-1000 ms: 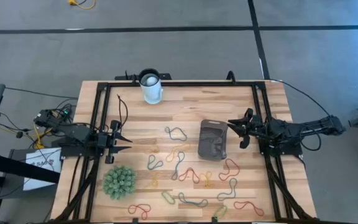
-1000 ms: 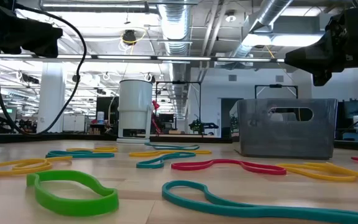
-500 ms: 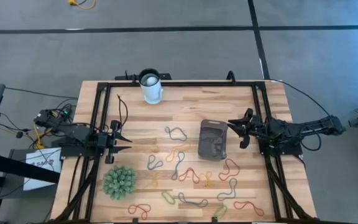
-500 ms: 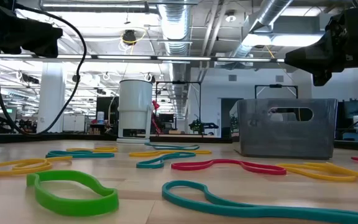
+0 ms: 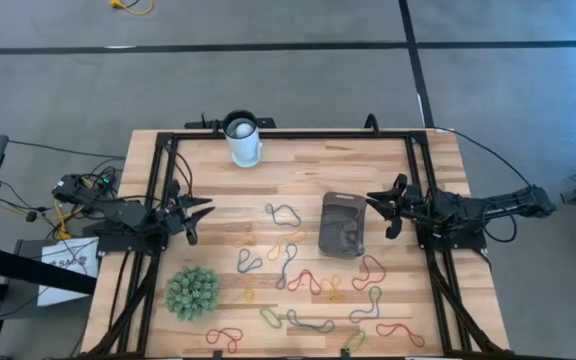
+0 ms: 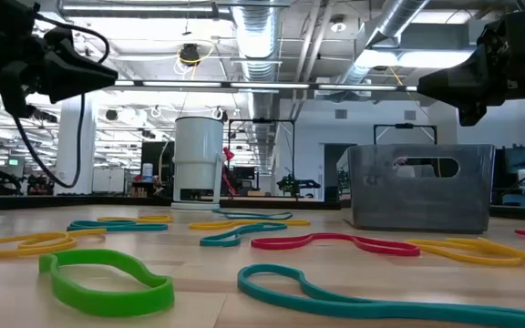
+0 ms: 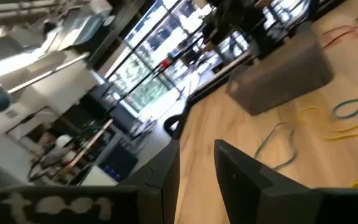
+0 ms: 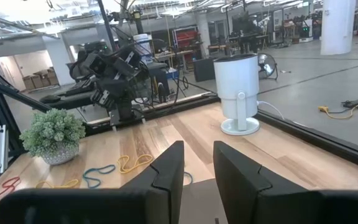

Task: Pick and place items into bin
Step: Put the red rubber band into the black bin

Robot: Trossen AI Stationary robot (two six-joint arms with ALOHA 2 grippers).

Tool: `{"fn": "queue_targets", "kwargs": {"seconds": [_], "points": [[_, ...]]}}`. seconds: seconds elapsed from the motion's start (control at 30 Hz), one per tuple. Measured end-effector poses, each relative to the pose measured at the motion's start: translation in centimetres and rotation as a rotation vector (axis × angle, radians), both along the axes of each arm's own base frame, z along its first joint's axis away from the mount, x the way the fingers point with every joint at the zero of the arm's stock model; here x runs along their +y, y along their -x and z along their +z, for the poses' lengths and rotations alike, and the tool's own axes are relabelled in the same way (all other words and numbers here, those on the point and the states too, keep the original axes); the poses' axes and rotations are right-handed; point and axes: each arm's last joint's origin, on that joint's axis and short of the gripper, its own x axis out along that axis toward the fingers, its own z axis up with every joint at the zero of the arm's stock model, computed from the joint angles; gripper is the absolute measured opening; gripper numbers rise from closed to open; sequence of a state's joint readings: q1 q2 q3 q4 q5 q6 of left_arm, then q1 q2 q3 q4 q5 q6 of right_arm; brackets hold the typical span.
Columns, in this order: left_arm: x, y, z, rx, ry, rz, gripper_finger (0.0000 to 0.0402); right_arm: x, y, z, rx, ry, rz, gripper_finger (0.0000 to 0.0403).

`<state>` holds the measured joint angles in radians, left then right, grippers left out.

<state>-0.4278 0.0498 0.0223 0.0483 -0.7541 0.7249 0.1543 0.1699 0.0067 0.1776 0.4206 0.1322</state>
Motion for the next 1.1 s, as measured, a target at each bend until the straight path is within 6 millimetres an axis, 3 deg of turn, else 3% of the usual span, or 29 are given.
{"fn": "queue_targets", "kwargs": {"seconds": [0.63, 0.87, 0.93, 1.1], "points": [[0.0, 0.0, 0.0, -0.009, 0.033, 0.003, 0.0090, 0.0, 0.0, 0.0, 0.000, 0.000, 0.000, 0.0082], [-0.1, -0.1, 0.0, 0.089, -0.293, -0.045, 0.0090, 0.0, 0.0, 0.0, 0.010, 0.040, -0.001, 0.0082], [-0.3, -0.1, 0.0, 0.060, -0.227, -0.109, 0.0090, 0.0, 0.0, 0.0, 0.014, 0.070, -0.002, 0.0082], [-1.4, -0.1, 0.3, -0.062, 0.250, -0.510, 0.0090, 0.0, 0.0, 0.2, 0.003, 0.073, -0.003, 0.0082]]}}
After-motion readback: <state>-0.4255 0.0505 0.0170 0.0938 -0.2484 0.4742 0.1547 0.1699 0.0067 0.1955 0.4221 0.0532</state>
